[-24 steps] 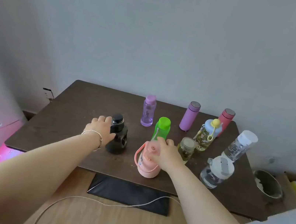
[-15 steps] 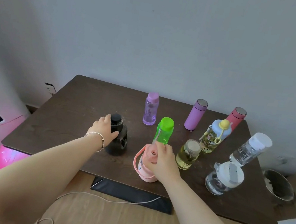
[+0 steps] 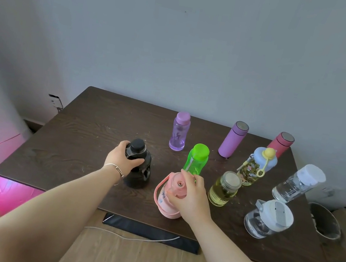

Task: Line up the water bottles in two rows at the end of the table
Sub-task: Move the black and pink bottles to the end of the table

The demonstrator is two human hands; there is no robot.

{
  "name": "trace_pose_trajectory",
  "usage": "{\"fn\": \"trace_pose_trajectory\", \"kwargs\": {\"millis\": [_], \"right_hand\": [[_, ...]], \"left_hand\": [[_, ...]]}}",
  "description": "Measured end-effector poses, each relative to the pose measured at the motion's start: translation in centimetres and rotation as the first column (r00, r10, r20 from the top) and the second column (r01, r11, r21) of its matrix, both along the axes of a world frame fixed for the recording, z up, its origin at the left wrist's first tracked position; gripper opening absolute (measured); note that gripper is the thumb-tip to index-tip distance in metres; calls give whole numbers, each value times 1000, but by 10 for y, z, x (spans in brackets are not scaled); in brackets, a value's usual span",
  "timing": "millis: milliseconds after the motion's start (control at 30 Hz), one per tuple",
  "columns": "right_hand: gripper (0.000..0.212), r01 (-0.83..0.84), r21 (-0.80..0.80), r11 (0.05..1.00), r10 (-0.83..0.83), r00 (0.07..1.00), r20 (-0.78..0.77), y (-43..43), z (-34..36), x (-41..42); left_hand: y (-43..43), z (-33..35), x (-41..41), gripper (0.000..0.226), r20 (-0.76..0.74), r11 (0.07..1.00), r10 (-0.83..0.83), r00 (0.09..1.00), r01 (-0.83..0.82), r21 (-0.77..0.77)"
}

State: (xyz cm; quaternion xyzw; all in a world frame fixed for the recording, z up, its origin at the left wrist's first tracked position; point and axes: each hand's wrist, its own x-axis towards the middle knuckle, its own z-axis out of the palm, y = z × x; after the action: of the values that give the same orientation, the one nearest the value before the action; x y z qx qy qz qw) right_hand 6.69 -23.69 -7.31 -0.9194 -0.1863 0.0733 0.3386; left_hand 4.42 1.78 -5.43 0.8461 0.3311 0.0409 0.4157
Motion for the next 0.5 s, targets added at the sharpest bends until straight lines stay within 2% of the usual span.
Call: {"fn": "trace_pose_trajectory", "kwargs": {"millis": [133,300,500], "right_hand": [[79,2,9,1000,-3,1000,17,26,9,8],[80,23,-3,1000,-23,999,47,79,21,19],[79,138,58,989,-141,989,44,161,32,17]], "left_hand": [[8,-3,-3,70,78,992,91,993,-84,-96],[53,7,-5,68,129,980,134,983,-112,-165],[148,33,-5,70,179,991,53,982,-30,-133]]}}
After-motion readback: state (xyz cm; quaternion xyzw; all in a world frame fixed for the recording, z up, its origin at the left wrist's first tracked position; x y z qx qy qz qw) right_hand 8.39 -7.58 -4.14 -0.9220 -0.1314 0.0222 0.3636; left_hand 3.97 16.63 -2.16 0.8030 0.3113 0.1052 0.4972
